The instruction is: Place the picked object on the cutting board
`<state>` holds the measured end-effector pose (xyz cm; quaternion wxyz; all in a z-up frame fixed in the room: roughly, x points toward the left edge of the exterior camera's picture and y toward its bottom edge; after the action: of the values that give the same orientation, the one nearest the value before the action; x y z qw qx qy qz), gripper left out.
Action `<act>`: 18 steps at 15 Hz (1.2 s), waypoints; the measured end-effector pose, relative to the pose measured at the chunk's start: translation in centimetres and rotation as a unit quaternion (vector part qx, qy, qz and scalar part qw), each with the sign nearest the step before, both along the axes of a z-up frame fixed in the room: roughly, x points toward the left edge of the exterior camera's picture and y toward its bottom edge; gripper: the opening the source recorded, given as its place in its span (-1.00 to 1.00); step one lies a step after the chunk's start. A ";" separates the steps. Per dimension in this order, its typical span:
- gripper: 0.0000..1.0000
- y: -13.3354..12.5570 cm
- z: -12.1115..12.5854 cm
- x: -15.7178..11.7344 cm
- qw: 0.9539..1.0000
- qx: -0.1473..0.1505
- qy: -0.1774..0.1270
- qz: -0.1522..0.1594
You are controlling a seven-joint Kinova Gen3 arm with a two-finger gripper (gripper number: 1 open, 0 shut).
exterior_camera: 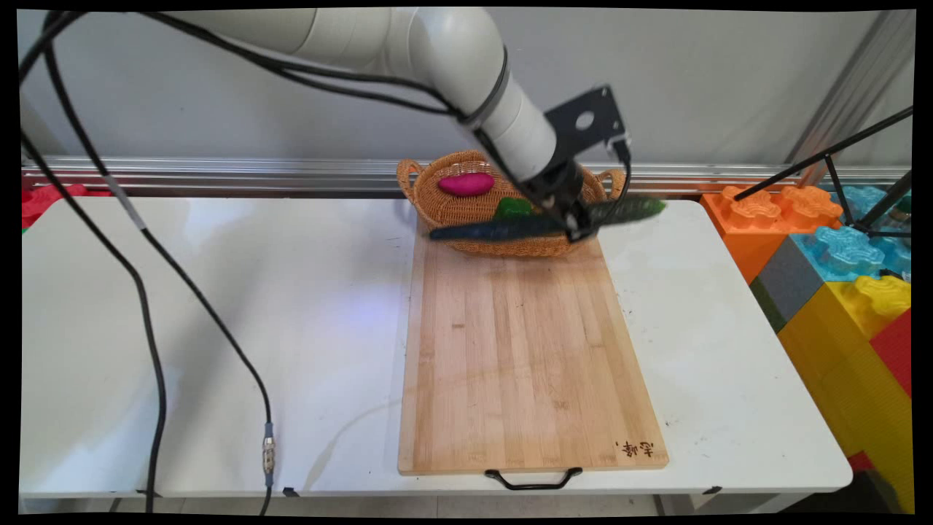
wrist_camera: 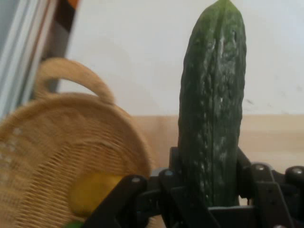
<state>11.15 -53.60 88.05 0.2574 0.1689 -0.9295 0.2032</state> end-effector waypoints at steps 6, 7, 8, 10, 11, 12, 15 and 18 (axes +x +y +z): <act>-1.00 2.4 -3.8 0.3 0.999 0.043 -0.018 -0.011; -1.00 2.6 -4.5 0.3 0.999 0.049 -0.021 -0.011; -1.00 2.7 -5.2 0.4 0.998 0.053 -0.023 -0.012; -1.00 2.9 -6.7 0.5 0.998 0.062 -0.028 -0.013; -1.00 2.9 -7.4 0.6 0.997 0.067 -0.030 -0.013; -1.00 2.9 -8.0 0.7 0.997 0.071 -0.032 -0.013; -1.00 3.0 -9.4 0.9 0.996 0.080 -0.037 -0.014; 1.00 3.2 -10.5 0.9 0.995 0.090 -0.040 -0.016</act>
<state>12.09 -50.42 77.56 0.2072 0.1681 -0.9560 0.1216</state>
